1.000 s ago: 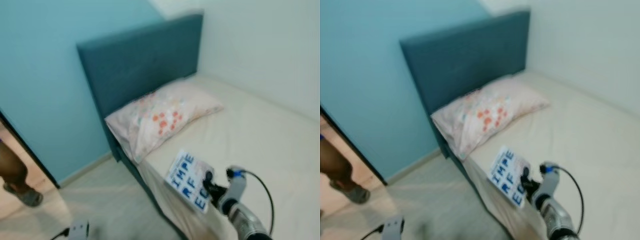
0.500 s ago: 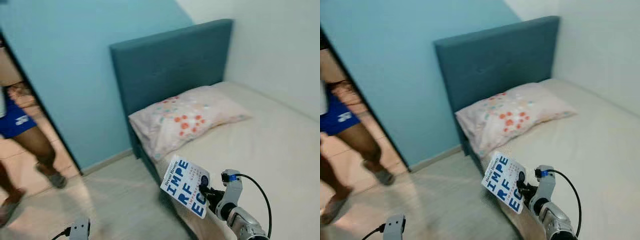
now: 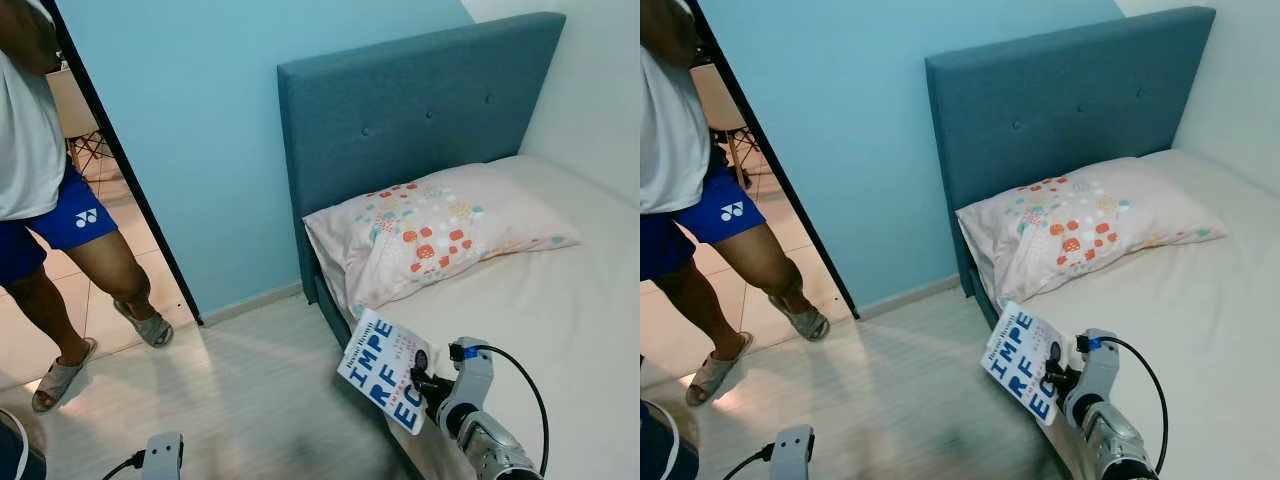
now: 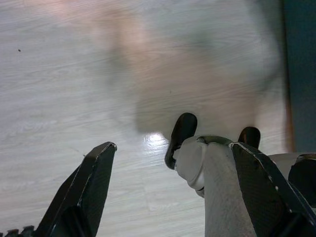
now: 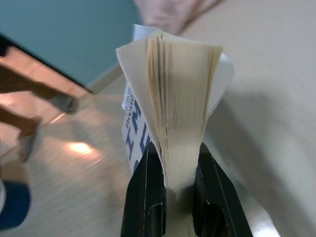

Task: Clean up the room

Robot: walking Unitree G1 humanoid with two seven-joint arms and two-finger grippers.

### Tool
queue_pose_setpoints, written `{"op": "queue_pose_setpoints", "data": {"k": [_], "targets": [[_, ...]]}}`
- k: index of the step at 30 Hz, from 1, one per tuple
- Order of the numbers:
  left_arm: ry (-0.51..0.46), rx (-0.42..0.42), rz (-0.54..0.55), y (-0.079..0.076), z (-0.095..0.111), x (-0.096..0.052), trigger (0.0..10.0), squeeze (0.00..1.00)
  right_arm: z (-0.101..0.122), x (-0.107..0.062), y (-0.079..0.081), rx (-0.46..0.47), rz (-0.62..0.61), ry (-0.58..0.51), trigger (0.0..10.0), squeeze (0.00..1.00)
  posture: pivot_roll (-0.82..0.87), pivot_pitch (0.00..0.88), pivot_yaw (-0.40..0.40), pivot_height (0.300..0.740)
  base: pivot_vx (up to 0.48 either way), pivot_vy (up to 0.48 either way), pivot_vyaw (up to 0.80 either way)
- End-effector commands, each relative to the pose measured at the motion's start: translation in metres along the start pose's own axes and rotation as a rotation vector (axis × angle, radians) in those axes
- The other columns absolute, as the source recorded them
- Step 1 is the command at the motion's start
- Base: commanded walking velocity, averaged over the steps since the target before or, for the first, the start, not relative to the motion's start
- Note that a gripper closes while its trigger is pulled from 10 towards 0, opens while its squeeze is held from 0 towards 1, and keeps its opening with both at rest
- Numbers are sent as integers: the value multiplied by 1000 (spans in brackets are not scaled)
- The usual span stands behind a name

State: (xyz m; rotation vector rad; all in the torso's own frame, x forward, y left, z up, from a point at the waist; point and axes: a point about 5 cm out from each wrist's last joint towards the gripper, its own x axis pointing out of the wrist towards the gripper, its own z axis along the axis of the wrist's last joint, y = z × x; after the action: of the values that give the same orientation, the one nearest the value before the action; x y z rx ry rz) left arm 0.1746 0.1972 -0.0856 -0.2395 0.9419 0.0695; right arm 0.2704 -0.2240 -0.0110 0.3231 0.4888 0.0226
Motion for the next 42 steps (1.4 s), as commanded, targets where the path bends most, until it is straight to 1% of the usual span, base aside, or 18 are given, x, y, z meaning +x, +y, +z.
{"op": "queue_pose_setpoints", "data": {"k": [1, 4, 6, 11, 12, 13, 14, 16, 17, 20, 30, 31, 33, 35, 37, 38, 41, 42], "targets": [[7, 5, 1, 3, -1, -1, 10000, 0, -2, -2, -6, 14, -50, -4, 10000, 0, -76, 49, 45, 740, 0, 0, 0], [1, 6, -13, 1, -1, -1, 10000, 0, -9, -7, -14, 19, -114, 22, 10000, 0, -77, 47, 44, 740, 82, 0, 0], [1, 6, -17, 1, -1, -1, 10000, 0, -12, -8, -16, 20, -129, 31, 10000, 0, -77, 47, 44, 740, 247, 0, 0], [0, 11, -21, 0, -1, -1, 10000, 0, -14, -10, -16, 55, -107, 24, 10000, 0, -80, 49, 43, 740, 295, 0, 0], [0, 12, -22, 0, -1, -1, 10000, 0, -13, -9, -13, 76, -75, 13, 10000, 0, -80, 49, 43, 740, 311, 0, 0], [-1, 12, -22, 0, -1, -1, 10000, 0, -10, -7, -8, 102, -12, -6, 10000, 0, -81, 48, 43, 740, 322, 0, 0], [-1, 14, -24, 0, -1, -1, 10000, 0, -4, -4, 2, 140, 98, -44, 10000, 0, -85, 49, 45, 740, 360, 0, 0], [-3, 16, -28, -1, -1, -1, 10000, 0, 7, -1, 14, 185, 238, -103, 10000, 0, -85, 49, 45, 740, 362, 0, 0], [-3, 16, -28, -1, -1, -1, 10000, 0, 7, -1, 14, 185, 238, -103, 10000, 0, -85, 49, 45, 740, 364, 0, 0], [-8, 16, -35, -3, 0, 0, 10000, 0, 22, 2, 15, 230, 259, -171, 10000, 0, -89, 49, 44, 740, 373, 0, 0], [-11, 16, -40, -4, 0, 0, 10000, 0, 33, 3, 24, 221, 355, -216, 10000, 0, -91, 54, 43, 740, 379, 0, 0], [-11, 16, -41, -4, 0, 0, 10000, 0, 34, 3, 23, 230, 358, -229, 10000, 0, -91, 54, 43, 740, 379, 0, 0], [-9, 10, -39, -5, 0, 0, 10000, 0, 37, 2, 16, 261, 316, -233, 10000, 0, -92, 58, 43, 740, 364, 0, 0], [-9, 10, -39, -5, 0, 0, 10000, 0, 37, 2, 16, 261, 316, -233, 10000, 0, -92, 58, 43, 740, 364, 0, 0], [-6, -3, -36, -5, -1, 0, 10000, 0, 33, 1, 7, 261, 242, -192, 10000, 0, -93, 61, 44, 740, 0, 0, 0], [2, 7, -47, -5, -2, 0, 10000, 0, 31, 0, 0, 261, 205, -172, 10000, 0, -93, 61, 44, 740, 0, -428, 0], [2, 7, -47, -5, -2, 0, 10000, 0, 31, 0, 0, 261, 205, -172, 10000, 0, -93, 61, 44, 740, 0, -428, 0], [8, 15, -60, -7, -3, 0, 10000, 0, 23, -8, -16, 288, 151, -112, 10000, 0, -101, 70, 45, 740, 0, -465, 0]]}}
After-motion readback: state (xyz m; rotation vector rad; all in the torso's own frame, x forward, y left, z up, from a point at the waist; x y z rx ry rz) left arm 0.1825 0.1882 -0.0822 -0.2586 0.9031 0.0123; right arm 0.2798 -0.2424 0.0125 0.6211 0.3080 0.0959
